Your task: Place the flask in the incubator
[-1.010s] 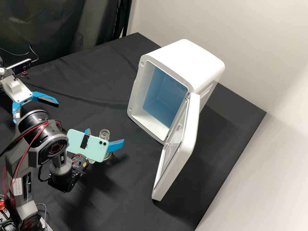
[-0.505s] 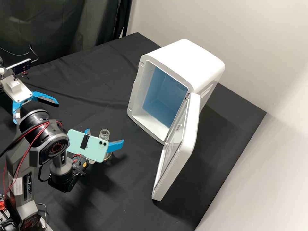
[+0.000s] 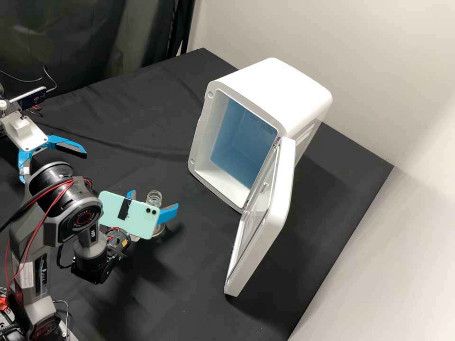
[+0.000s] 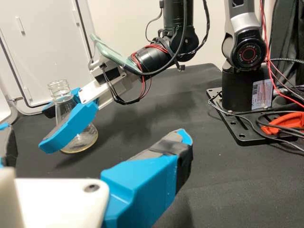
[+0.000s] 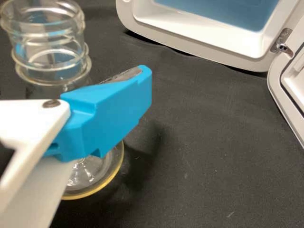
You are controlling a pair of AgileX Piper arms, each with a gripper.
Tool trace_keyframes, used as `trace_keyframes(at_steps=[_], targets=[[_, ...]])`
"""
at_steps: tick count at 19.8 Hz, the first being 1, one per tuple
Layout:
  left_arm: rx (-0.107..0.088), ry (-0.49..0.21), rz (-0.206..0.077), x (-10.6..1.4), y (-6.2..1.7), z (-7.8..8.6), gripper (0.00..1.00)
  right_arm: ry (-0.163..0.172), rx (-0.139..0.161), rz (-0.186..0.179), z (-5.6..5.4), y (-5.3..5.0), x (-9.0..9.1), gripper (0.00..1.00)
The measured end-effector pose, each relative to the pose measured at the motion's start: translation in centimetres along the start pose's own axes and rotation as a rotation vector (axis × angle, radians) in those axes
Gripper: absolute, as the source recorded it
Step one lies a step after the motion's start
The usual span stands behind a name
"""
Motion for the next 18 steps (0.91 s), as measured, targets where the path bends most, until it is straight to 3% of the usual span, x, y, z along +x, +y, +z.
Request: trace_keyframes(at_steps=[18], targets=[[0.0,0.002,0.0,-0.01,0.0,-0.04,1.0,0.004,0.008,0.001,0.02,-0.21,-0.12,0.0]])
